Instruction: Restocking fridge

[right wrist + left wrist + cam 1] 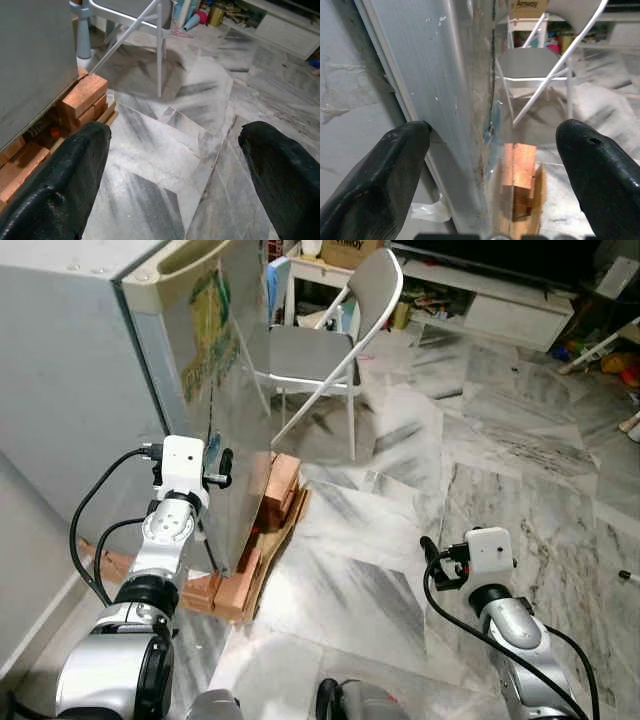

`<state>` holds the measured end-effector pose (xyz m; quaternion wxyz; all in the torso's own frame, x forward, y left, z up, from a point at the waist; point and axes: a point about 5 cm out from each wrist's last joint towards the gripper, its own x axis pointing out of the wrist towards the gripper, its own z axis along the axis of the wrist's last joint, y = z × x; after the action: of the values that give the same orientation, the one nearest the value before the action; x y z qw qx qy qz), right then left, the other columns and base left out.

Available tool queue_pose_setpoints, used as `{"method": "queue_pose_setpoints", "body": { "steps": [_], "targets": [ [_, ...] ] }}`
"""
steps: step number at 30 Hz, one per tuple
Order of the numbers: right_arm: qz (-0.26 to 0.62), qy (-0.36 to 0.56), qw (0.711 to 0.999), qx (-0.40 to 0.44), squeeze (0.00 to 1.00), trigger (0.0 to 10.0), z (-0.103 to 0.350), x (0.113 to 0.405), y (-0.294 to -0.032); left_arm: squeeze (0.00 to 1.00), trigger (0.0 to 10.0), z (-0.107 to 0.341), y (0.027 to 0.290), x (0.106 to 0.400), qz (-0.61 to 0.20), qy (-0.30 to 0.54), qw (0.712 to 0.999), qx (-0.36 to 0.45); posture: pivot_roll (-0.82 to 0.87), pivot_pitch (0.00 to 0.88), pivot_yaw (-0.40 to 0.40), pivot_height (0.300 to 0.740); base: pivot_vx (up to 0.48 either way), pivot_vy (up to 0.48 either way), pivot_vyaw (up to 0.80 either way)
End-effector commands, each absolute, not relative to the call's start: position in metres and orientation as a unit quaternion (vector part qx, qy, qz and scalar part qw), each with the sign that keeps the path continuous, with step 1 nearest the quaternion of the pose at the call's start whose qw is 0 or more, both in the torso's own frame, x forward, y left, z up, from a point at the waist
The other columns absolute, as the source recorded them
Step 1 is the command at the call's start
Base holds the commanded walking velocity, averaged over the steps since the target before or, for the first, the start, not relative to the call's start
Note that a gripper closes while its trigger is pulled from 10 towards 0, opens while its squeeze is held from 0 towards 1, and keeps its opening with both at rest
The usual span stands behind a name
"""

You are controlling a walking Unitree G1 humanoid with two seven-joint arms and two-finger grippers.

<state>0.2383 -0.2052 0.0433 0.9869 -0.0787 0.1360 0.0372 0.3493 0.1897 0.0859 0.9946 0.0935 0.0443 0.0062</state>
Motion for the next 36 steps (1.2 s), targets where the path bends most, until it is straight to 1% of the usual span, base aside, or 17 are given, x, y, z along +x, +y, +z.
{"method": "queue_pose_setpoints", "body": {
  "steps": [1,4,10,12,15,16,18,21,22,23,25,27,30,32,33,36],
  "targets": [
    [0.035,0.129,0.988,-0.080,0.00,10.0,0.049,0.238,-0.208,0.00,10.0,0.099,0.199,0.357,0.041,0.030,0.993,0.106,0.02,0.071,-0.088,0.740,0.000,0.000,0.00],
    [0.052,0.123,0.989,-0.064,0.00,10.0,0.052,0.238,-0.205,0.00,10.0,0.099,0.207,0.356,0.065,0.034,0.991,0.108,0.02,0.072,-0.090,0.740,0.000,0.000,0.00],
    [0.066,0.122,0.988,-0.068,0.00,10.0,0.053,0.237,-0.203,0.00,10.0,0.100,0.203,0.356,0.053,0.025,0.994,0.097,0.01,0.077,-0.098,0.740,0.000,0.000,0.00],
    [0.068,0.124,0.988,-0.069,0.00,10.0,0.054,0.237,-0.203,0.00,10.0,0.105,0.194,0.361,0.031,0.016,0.996,0.081,0.01,0.079,-0.103,0.740,0.000,0.000,0.00],
    [0.070,0.127,0.987,-0.073,0.00,10.0,0.053,0.236,-0.203,0.00,10.0,0.111,0.181,0.364,0.000,0.000,0.997,0.080,0.01,0.081,-0.104,0.740,0.000,0.000,0.00],
    [0.070,0.127,0.987,-0.073,0.00,10.0,0.053,0.236,-0.203,0.00,10.0,0.111,0.181,0.364,0.000,0.000,0.997,0.080,0.01,0.081,-0.104,0.740,0.000,0.000,0.00],
    [0.071,0.133,0.986,-0.075,0.00,10.0,0.052,0.236,-0.203,0.00,10.0,0.113,0.166,0.367,-0.034,-0.005,0.997,0.069,0.01,0.082,-0.104,0.740,0.000,0.000,0.00],
    [0.071,0.136,0.985,-0.075,0.00,10.0,0.051,0.236,-0.203,0.00,10.0,0.114,0.156,0.367,-0.054,-0.008,0.996,0.064,0.01,0.083,-0.104,0.740,0.000,0.000,0.00],
    [0.072,0.139,0.985,-0.075,0.00,10.0,0.051,0.236,-0.203,0.00,10.0,0.115,0.149,0.367,-0.067,-0.011,0.996,0.061,0.01,0.083,-0.103,0.740,0.000,0.000,0.00],
    [0.074,0.142,0.984,-0.075,0.00,10.0,0.050,0.236,-0.202,0.00,10.0,0.119,0.134,0.367,-0.102,-0.024,0.991,0.077,0.01,0.083,-0.103,0.740,0.000,0.000,0.00],
    [0.075,0.144,0.984,-0.075,0.00,10.0,0.050,0.237,-0.201,0.00,10.0,0.122,0.124,0.367,-0.133,-0.039,0.986,0.095,0.01,0.083,-0.103,0.740,0.000,0.000,0.00],
    [0.077,0.149,0.983,-0.074,0.00,10.0,0.047,0.237,-0.200,0.00,10.0,0.128,0.105,0.366,-0.176,-0.053,0.979,0.090,0.01,0.082,-0.101,0.740,0.000,0.000,0.00],
    [0.079,0.157,0.982,-0.073,0.00,10.0,0.045,0.238,-0.200,0.00,10.0,0.137,0.082,0.365,-0.216,-0.070,0.971,0.079,0.02,0.078,-0.100,0.740,0.000,0.000,0.00],
    [0.080,0.160,0.981,-0.073,0.00,10.0,0.045,0.239,-0.199,0.00,10.0,0.140,0.076,0.365,-0.226,-0.074,0.968,0.076,0.02,0.078,-0.100,0.740,0.000,0.000,0.00],
    [0.085,0.176,0.978,-0.078,0.00,10.0,0.040,0.238,-0.199,0.00,10.0,0.147,0.043,0.355,-0.282,-0.096,0.952,0.063,0.03,0.076,-0.103,0.740,0.000,0.000,0.00],
    [0.094,0.198,0.972,-0.089,0.00,10.0,0.034,0.235,-0.197,0.00,10.0,0.158,0.005,0.336,-0.356,-0.131,0.924,0.051,0.03,0.072,-0.101,0.740,0.000,0.000,0.00]
  ]
}}
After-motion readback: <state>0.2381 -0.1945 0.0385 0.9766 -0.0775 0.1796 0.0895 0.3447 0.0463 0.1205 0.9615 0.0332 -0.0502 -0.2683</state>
